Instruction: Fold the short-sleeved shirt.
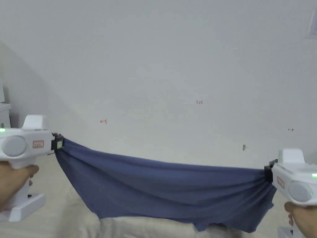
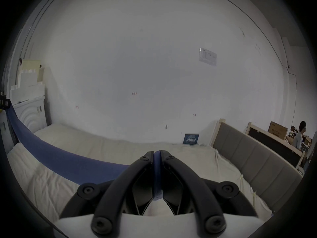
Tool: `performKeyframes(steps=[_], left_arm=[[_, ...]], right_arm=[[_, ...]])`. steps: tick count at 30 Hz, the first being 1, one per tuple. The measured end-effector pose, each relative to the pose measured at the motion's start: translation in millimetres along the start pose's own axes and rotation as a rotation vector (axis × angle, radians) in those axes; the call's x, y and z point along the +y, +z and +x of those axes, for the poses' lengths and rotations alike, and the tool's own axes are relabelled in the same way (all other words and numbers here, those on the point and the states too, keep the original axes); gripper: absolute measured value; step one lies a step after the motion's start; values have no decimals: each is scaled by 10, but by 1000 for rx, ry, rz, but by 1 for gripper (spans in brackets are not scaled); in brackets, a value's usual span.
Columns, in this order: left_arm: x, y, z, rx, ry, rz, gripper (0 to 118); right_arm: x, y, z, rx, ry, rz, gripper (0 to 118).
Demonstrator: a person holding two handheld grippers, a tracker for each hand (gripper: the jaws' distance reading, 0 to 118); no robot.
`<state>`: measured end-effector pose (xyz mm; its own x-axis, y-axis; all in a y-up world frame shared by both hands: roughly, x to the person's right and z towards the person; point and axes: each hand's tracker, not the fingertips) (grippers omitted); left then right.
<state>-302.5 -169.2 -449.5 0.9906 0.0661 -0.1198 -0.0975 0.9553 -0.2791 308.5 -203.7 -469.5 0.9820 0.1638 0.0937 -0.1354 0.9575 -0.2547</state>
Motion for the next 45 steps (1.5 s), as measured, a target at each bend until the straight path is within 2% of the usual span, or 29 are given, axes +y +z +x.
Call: performKeyframes(steps=[13,20,32,39,45], left_arm=[[-2013,888,-167,-1,-10,-160,0],[-3022,1289,-349,37,51,-275,0],[-4036,1845,-442,57,51,-443,0],[-4179,1825,-351,55,5,-502,0],[-4214,1750,-407,48,47,-526,0]], right_arm=[[-2027,1114,-100,2,-20,-193,5],[-2931,1621,-158,-22,-60,-292,5],[-3596,1903,-86,-64,-75,-438,5],[-3793,1857,-74,-71,-36,-497,5],[-3842,1826,-110,-74,-27,-511,5]])
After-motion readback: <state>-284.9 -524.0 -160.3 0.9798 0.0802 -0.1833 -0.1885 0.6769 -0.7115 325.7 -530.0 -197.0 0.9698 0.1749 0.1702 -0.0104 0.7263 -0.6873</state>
